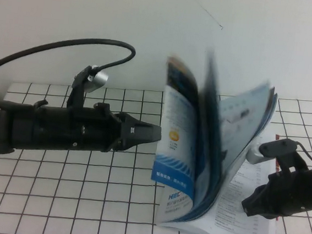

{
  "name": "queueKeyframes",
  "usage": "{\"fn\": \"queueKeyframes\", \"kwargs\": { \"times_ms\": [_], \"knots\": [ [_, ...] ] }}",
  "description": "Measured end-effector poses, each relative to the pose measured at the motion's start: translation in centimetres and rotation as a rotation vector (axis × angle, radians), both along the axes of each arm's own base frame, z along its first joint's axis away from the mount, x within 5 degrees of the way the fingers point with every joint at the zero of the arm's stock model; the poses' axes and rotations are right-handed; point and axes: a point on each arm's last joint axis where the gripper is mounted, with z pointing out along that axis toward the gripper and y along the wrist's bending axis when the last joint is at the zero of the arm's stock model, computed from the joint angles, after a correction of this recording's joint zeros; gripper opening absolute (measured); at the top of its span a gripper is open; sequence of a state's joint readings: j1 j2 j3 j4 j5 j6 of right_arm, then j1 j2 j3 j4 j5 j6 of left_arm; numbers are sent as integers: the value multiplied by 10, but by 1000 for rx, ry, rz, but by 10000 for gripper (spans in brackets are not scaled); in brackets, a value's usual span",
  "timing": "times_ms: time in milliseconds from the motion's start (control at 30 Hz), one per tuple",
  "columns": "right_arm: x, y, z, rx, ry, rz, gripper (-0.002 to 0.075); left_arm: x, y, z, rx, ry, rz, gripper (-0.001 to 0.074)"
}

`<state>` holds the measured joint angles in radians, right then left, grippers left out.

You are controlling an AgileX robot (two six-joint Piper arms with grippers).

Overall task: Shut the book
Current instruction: 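Close the open booklet and leave it lying on the table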

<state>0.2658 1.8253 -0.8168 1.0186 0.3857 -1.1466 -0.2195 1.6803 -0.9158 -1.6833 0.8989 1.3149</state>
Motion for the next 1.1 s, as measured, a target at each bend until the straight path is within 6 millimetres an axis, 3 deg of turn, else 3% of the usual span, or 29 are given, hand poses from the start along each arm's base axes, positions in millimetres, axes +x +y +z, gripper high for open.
{"fn": "queueKeyframes", "kwargs": {
  "times_ms": [133,367,500,667,900,1000,1100],
  "knots": [
    [-7,-1,10,-24,-9,76,-3,-8,-1,14,-9,-49,-40,-4],
    [-34,-23,67,-238,-84,219,-3,-26,18,52,246,-262,56,-4],
    [-54,-48,96,-451,-77,189,-3,-44,35,77,405,-369,139,-4],
    [-79,-81,139,-670,-158,-6,-3,-76,53,93,547,-472,188,-4],
    [-129,-98,200,-560,-457,-216,-3,-128,79,86,583,-583,383,-4],
    [-151,-99,212,-462,-581,-255,-3,-151,91,81,554,-640,505,-4],
    [-171,-99,212,-348,-691,-278,-3,-169,99,80,534,-709,575,-4]
  ]
}}
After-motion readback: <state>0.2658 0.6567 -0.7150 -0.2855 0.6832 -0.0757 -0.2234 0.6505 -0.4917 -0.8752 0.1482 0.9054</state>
